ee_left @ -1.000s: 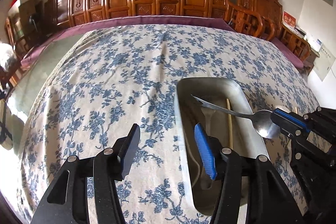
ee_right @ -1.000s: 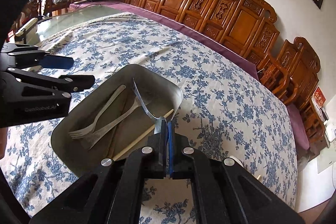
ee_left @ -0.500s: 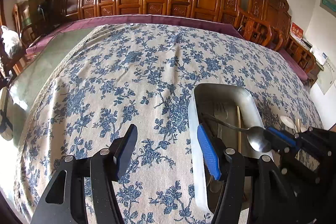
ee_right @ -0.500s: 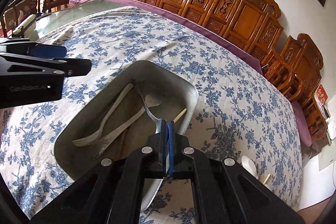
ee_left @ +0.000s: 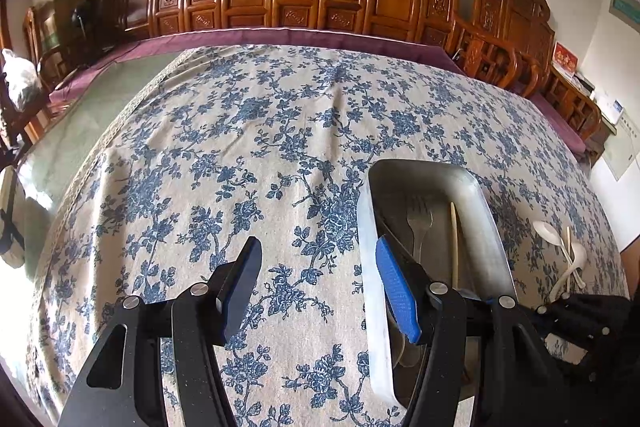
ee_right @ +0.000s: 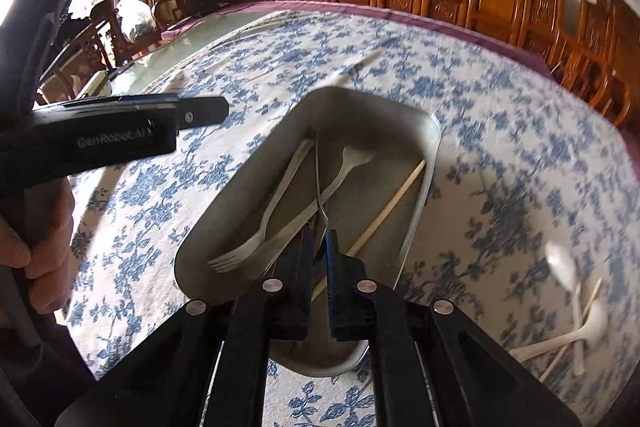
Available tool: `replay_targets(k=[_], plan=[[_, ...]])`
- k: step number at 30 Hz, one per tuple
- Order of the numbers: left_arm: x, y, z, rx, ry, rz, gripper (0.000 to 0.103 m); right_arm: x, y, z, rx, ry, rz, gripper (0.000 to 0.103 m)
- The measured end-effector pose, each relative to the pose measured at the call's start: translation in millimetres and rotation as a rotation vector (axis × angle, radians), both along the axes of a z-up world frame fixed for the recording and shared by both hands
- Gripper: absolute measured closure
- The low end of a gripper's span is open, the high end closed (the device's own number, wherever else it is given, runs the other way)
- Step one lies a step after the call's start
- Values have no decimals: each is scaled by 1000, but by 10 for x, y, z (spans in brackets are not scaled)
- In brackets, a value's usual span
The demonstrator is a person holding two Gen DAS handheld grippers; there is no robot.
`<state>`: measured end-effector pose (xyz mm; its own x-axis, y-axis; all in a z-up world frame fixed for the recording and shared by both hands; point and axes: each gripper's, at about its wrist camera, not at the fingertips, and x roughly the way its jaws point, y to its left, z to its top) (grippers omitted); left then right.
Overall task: Organize utensils
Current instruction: 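Move the right gripper back to the remaining white plastic spoons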
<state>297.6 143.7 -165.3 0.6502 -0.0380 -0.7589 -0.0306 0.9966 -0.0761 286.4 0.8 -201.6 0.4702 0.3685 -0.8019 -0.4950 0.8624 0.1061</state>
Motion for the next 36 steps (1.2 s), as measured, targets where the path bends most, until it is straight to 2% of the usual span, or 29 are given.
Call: replay_targets(k=[7,14,18,19,20,21,24,27,31,32,35,36], plan=[[-3,-64,8,8,-2,-11,46,-50,-35,-4,69,19,27,93],[-28,-142,53,10,-14,-25,46,-148,-222,177,88,-27,22,93],[-68,-278,102,15,-30,-52,46,-237,-534,243,69,-64,-16,93],[-82,-319,114,17,-35,-58,45,-271,-645,258,62,-73,-31,93],[-95,-360,126,17,-42,-66,38,-291,-731,262,58,-80,-41,93],[-109,-408,140,17,-50,-76,35,-323,-850,271,49,-89,-57,93],[-142,-586,176,21,-68,-115,34,-424,-1230,285,22,-110,-110,91],[-176,-789,173,27,-73,-154,27,-486,-1550,269,-12,-123,-159,90],[-198,-1019,164,10,-73,-193,26,-567,-2017,269,-28,-137,-237,90],[-203,-1064,163,1,-73,-201,26,-574,-2098,264,-31,-139,-252,86],[-230,-1239,170,-27,-77,-227,26,-577,-2382,216,-35,-135,-305,67],[-244,-1314,170,-34,-81,-238,26,-556,-2469,182,-37,-130,-324,66]])
